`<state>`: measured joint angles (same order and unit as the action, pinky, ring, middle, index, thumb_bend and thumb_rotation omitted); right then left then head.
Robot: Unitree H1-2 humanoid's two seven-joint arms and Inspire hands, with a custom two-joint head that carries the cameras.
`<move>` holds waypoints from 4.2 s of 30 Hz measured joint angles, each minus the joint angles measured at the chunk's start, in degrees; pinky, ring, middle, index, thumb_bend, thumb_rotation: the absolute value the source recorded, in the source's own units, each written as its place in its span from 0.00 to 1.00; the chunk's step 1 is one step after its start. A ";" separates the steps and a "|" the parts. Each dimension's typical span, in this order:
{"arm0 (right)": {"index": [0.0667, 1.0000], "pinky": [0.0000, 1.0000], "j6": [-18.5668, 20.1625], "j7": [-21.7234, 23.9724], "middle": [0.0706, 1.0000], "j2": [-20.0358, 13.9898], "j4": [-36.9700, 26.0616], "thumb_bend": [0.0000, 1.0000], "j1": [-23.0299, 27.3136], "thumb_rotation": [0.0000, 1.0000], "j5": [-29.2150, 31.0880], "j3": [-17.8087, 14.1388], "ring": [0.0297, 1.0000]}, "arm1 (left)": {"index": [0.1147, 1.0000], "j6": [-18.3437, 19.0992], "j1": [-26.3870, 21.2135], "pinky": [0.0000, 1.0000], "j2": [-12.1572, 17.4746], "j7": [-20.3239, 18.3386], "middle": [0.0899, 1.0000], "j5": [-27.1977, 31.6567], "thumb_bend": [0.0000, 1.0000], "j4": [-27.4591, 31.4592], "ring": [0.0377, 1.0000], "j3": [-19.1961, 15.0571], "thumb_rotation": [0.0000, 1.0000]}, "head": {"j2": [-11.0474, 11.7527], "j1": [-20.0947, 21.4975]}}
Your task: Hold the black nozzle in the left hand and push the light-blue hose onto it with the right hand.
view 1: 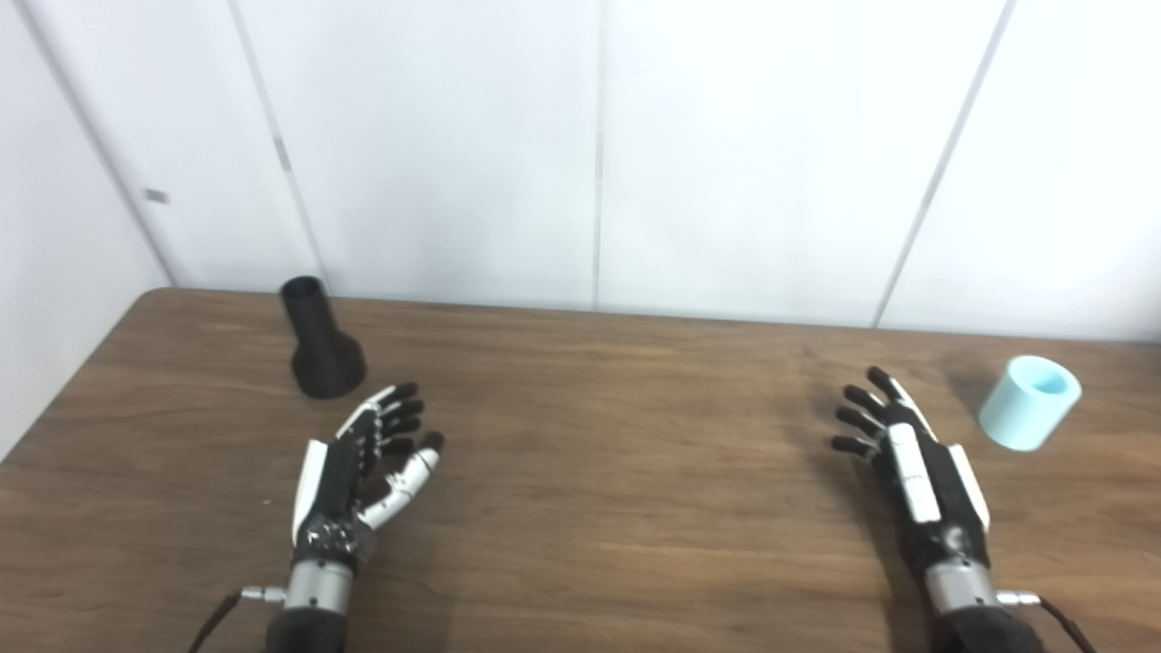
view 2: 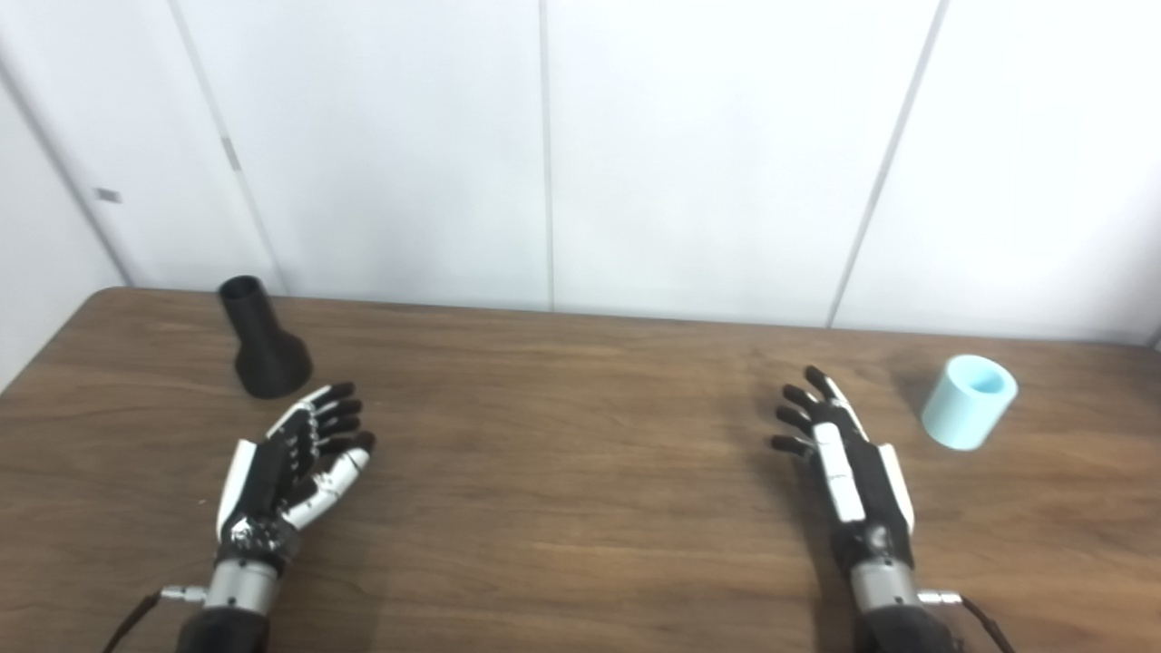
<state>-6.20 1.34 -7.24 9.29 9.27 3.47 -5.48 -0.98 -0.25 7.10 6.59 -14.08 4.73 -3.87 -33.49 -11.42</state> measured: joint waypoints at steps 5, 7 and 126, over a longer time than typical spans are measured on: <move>0.90 0.65 0.23 0.57 0.83 -0.37 -1.10 0.38 -0.94 0.89 0.48 -0.41 0.79 | 0.74 3.50 1.36 0.64 -0.96 0.53 0.70 -4.62 0.81 4.28 0.68 0.14 0.09 | -0.26 -1.84; 0.90 0.65 0.24 0.77 0.83 -0.47 -1.10 0.37 -0.94 0.90 0.79 -0.46 0.79 | 0.73 5.66 1.39 0.64 -1.11 0.52 0.70 -5.48 0.83 6.48 0.68 -0.05 0.09 | -0.09 -2.37; 0.90 0.66 4.47 0.60 0.81 -0.08 -5.09 0.37 -3.63 0.88 4.36 -2.81 0.79 | 0.42 27.57 -31.15 0.90 17.83 -3.31 0.76 -22.59 0.53 -30.74 0.88 7.56 0.06 | -2.46 -3.70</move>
<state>-1.72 1.94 -7.32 4.20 5.64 7.83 -8.29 26.59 -31.40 24.94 3.28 -36.67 -26.01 3.69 -35.95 -15.12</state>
